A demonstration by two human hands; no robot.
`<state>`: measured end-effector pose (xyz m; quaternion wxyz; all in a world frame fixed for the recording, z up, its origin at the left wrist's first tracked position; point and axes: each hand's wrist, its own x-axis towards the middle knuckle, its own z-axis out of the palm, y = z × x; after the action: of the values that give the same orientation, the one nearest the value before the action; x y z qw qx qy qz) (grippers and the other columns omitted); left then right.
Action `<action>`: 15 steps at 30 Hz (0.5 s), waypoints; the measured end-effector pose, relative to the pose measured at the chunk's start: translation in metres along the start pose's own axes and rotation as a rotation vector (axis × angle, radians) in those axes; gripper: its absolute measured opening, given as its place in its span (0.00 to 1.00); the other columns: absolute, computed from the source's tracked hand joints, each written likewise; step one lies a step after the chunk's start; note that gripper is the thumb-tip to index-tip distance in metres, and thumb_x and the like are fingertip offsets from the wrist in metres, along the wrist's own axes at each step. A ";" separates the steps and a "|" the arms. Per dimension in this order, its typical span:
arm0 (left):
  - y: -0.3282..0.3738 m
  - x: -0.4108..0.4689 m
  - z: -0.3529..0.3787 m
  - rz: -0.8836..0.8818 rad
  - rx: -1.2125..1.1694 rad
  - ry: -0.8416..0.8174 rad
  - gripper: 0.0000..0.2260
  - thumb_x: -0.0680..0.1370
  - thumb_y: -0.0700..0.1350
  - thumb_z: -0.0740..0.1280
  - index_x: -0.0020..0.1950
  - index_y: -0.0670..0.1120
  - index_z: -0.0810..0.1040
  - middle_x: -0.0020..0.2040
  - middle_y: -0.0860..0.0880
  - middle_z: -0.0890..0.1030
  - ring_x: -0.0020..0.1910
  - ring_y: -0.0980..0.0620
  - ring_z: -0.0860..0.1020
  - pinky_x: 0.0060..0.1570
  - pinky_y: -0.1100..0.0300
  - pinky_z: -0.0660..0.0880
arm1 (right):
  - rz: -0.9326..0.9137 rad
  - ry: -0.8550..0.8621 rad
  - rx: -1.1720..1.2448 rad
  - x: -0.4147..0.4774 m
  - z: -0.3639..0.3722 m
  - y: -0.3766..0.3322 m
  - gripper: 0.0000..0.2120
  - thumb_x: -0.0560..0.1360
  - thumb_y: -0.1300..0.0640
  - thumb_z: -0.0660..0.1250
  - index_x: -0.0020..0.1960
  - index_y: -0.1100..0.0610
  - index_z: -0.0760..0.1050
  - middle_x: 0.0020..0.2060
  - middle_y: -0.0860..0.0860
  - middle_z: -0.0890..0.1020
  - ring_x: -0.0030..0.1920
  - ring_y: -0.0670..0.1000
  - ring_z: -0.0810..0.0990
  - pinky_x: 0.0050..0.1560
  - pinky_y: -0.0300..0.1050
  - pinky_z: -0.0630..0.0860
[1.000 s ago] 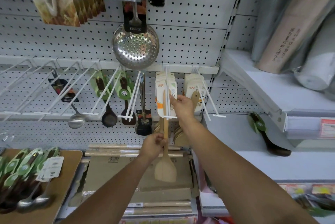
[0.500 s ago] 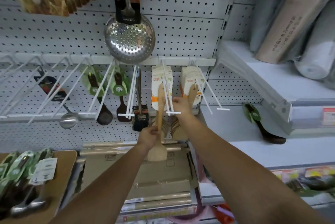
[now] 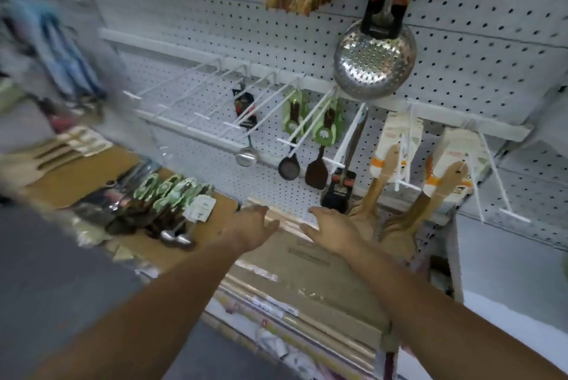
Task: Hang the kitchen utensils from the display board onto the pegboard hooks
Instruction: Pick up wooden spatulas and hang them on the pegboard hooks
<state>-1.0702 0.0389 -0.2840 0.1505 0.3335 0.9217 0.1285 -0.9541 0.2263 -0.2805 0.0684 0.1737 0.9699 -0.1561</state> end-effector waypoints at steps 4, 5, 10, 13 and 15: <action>-0.076 -0.064 -0.036 -0.191 0.129 0.049 0.24 0.80 0.59 0.56 0.68 0.45 0.71 0.66 0.42 0.75 0.62 0.41 0.75 0.60 0.50 0.73 | -0.283 -0.080 -0.105 0.023 0.011 -0.082 0.30 0.80 0.38 0.58 0.76 0.53 0.64 0.73 0.53 0.71 0.71 0.56 0.70 0.70 0.50 0.66; -0.095 -0.082 -0.046 -0.234 0.159 0.060 0.25 0.80 0.61 0.56 0.68 0.45 0.71 0.66 0.43 0.75 0.62 0.42 0.75 0.59 0.50 0.73 | -0.332 -0.089 -0.123 0.026 0.014 -0.106 0.29 0.79 0.38 0.58 0.75 0.52 0.65 0.72 0.53 0.72 0.70 0.56 0.71 0.70 0.50 0.66; -0.193 -0.164 -0.078 -0.431 0.228 0.126 0.32 0.76 0.69 0.56 0.69 0.48 0.71 0.67 0.45 0.75 0.64 0.42 0.74 0.61 0.49 0.72 | -0.592 -0.098 -0.236 0.047 0.034 -0.231 0.29 0.77 0.34 0.56 0.67 0.53 0.71 0.63 0.55 0.78 0.61 0.58 0.77 0.59 0.50 0.73; -0.253 -0.204 -0.089 -0.516 0.206 0.174 0.32 0.76 0.70 0.54 0.68 0.48 0.71 0.67 0.46 0.75 0.64 0.44 0.75 0.62 0.50 0.72 | -0.726 -0.080 -0.259 0.051 0.048 -0.304 0.25 0.79 0.36 0.57 0.64 0.54 0.72 0.58 0.54 0.79 0.59 0.58 0.77 0.54 0.49 0.72; -0.296 -0.228 -0.097 -0.576 0.189 0.185 0.34 0.76 0.70 0.54 0.72 0.47 0.68 0.70 0.46 0.73 0.67 0.44 0.72 0.66 0.50 0.70 | -0.780 -0.088 -0.277 0.059 0.061 -0.354 0.25 0.79 0.37 0.57 0.65 0.55 0.71 0.59 0.54 0.78 0.60 0.57 0.77 0.55 0.50 0.73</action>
<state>-1.1091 -0.3439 -0.2508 0.0645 0.0578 0.9959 0.0242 -1.1305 -0.0907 -0.2503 0.0681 -0.2244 0.9710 -0.0457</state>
